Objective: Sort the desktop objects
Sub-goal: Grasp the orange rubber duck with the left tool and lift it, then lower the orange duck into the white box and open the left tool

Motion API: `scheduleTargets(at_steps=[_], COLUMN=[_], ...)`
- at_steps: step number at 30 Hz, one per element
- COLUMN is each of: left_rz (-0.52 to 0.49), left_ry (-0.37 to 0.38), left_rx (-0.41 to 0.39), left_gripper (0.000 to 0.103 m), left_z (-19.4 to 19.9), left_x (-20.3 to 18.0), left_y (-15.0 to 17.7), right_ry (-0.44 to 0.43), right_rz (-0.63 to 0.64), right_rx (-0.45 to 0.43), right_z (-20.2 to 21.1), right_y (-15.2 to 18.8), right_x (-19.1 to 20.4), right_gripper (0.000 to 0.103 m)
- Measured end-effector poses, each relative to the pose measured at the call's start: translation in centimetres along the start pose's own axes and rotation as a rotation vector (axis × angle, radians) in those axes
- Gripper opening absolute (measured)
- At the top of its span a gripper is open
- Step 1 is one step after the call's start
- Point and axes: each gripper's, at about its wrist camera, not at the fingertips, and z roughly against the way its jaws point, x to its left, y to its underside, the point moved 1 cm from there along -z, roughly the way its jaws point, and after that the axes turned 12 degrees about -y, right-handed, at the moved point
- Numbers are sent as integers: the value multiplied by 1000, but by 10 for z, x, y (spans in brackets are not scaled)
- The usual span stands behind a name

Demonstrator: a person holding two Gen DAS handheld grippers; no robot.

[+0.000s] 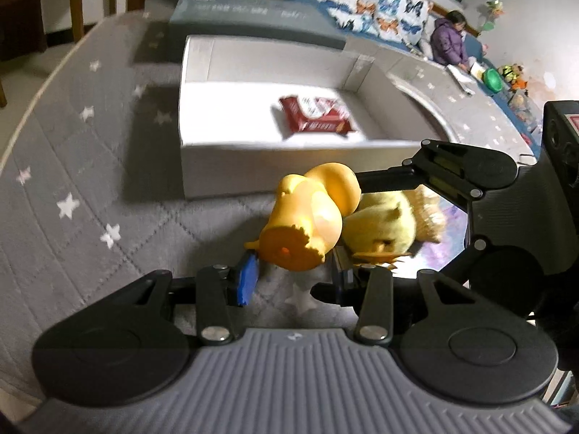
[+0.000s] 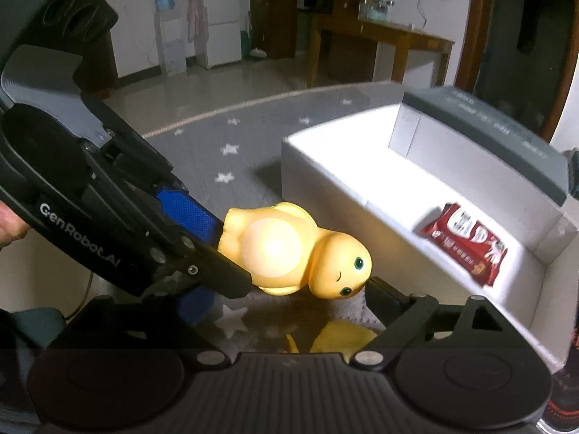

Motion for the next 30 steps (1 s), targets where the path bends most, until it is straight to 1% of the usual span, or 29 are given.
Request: scheduleTargets(at_steps=[3, 6, 9, 11, 16, 19, 26, 28, 30], left_rz=[-10, -26, -40, -46, -37, -43, -17, -16, -4], left_ry=[5, 5, 0, 3, 24, 18, 26, 15, 20], left_rx=[-44, -93, -130, -131, -73, -35, 64, 74, 76], left_gripper=[44, 44, 44, 44, 44, 44, 44, 44, 44], left_z=[13, 20, 16, 6, -30, -52, -100, -110, -113], left_x=[-3, -5, -8, -9, -8, -10, -6, -5, -2], left_y=[-12, -31, -52, -67, -94, -105, -114, -114, -112], right_ry=[24, 60, 98, 125, 157, 153, 114, 93, 97], right_rz=[19, 34, 37, 28, 0, -28, -141, -167, -180], right_rx=[-41, -82, -121, -144, -140, -119, -69, -61, -54], right_z=[18, 32, 41, 43, 33, 22, -8, -15, -19], right_y=[-8, -18, -31, -40, -52, -53, -47, -44, -42], right_x=[6, 5, -3, -15, -49, -69, -111, -118, -122], right_gripper=[92, 92, 92, 92, 92, 92, 92, 92, 92])
